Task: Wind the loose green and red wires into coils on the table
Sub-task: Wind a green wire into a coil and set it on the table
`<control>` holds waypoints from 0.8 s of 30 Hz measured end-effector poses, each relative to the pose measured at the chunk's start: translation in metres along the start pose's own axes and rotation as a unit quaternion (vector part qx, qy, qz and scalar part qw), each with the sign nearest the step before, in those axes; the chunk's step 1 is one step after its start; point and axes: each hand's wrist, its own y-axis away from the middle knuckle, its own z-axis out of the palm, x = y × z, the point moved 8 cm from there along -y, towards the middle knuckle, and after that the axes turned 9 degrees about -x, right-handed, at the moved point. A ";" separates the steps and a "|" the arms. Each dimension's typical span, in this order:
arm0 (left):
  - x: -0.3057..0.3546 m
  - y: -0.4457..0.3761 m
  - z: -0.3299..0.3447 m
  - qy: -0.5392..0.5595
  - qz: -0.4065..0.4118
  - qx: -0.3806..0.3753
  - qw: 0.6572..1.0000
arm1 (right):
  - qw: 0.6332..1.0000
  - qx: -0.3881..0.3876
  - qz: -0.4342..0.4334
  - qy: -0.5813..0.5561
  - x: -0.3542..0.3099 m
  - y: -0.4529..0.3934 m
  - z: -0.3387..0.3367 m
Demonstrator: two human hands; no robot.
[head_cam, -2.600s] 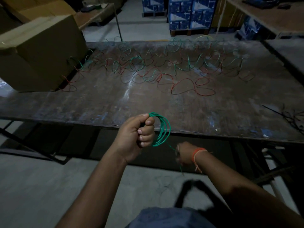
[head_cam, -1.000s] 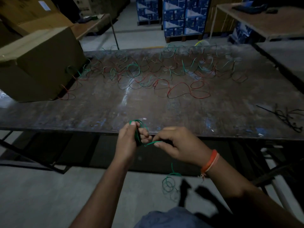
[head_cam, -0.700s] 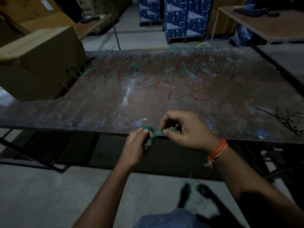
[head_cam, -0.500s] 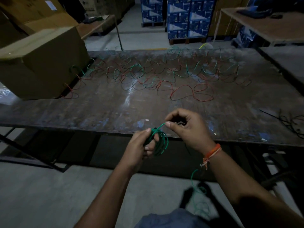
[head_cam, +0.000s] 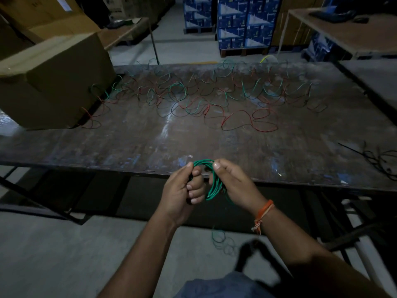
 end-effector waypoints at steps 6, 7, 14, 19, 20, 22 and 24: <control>-0.010 -0.003 0.005 0.015 -0.014 0.003 1.000 | 0.996 0.087 0.005 0.005 0.012 -0.003 -0.002; -0.012 -0.004 0.007 0.028 -0.026 -0.008 0.999 | 0.994 0.100 0.000 0.040 0.010 -0.002 -0.004; -0.015 -0.004 0.011 0.088 -0.084 -0.059 0.991 | 0.976 0.109 -0.059 0.177 -0.012 0.001 -0.003; -0.012 -0.007 -0.002 0.135 -0.068 -0.034 0.988 | 0.984 0.044 -0.048 0.166 -0.003 -0.005 -0.005; -0.011 -0.008 -0.006 0.153 -0.060 -0.031 0.986 | 0.984 0.031 -0.043 0.172 -0.001 -0.006 -0.007; -0.004 -0.008 -0.012 0.184 -0.038 -0.036 0.982 | 0.982 0.013 -0.033 0.183 0.005 -0.004 -0.011; 0.005 -0.007 -0.017 0.199 -0.013 -0.047 0.979 | 0.981 -0.010 -0.021 0.190 0.013 0.001 -0.014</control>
